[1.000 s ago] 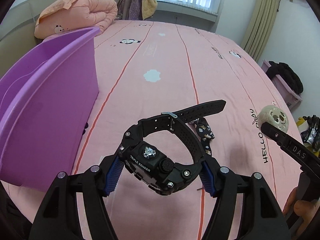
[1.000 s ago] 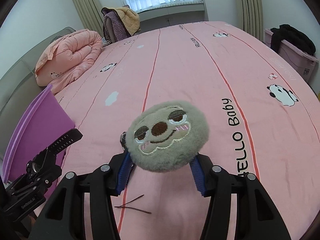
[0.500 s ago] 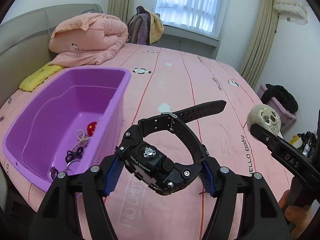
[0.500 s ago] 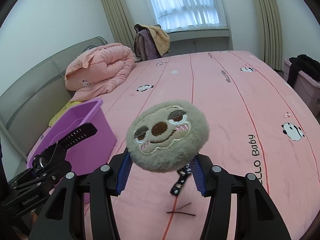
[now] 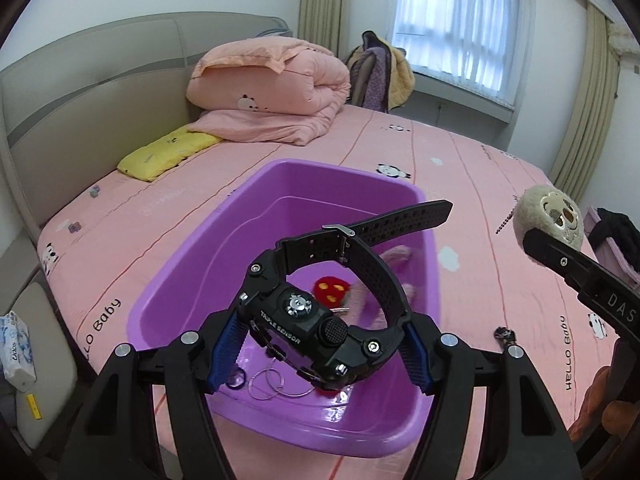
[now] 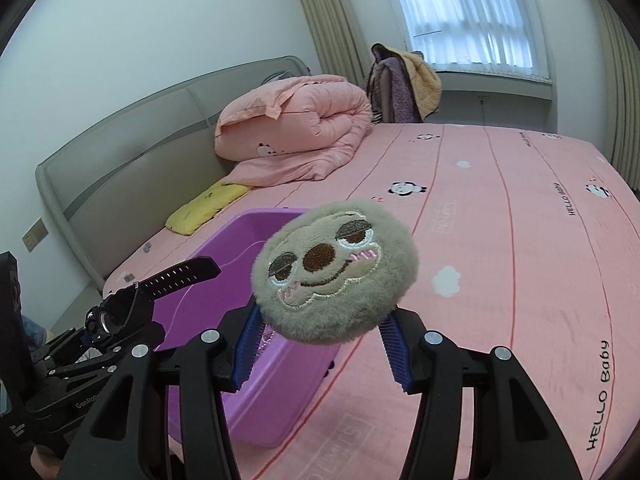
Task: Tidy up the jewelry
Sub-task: 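Carry the watch in left tool and sloth plush in right tool over the tub, then open left tool to drop the watch while right tool drops the plush into the tub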
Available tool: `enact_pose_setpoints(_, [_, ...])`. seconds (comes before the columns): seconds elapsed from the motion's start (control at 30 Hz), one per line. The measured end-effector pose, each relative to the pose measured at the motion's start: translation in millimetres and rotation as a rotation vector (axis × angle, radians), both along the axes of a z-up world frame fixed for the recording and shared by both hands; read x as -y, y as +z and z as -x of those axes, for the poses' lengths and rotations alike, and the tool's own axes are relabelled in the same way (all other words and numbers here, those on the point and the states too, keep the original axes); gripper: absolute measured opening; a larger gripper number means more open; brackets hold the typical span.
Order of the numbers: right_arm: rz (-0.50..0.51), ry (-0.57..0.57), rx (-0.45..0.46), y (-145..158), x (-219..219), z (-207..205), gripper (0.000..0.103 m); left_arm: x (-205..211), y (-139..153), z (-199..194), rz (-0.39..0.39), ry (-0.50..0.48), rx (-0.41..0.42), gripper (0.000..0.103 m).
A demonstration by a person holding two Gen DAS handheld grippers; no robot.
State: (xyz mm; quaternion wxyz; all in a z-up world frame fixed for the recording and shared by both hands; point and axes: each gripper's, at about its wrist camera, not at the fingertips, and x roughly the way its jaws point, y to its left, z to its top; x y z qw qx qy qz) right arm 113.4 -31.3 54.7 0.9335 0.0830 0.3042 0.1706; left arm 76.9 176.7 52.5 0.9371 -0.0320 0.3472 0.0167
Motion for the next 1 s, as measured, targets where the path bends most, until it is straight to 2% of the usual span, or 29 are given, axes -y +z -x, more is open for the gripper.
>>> enact_pose_setpoints(0.2, [0.037,0.082,-0.051,-11.7,-55.8,-35.7,0.052,-41.1,-18.6,-14.5,0.002,0.067,-0.052,0.065])
enact_pose_setpoints(0.43, [0.091,0.120,-0.115,-32.6,-92.1,-68.5,0.052,-59.2,-37.9,-34.8,0.018,0.094,-0.102,0.065])
enact_pose_setpoints(1.0, [0.186,0.125,-0.177,-57.5,-109.7,-100.4,0.052,-63.3,-62.7,-48.7,0.030,0.138,-0.178,0.066])
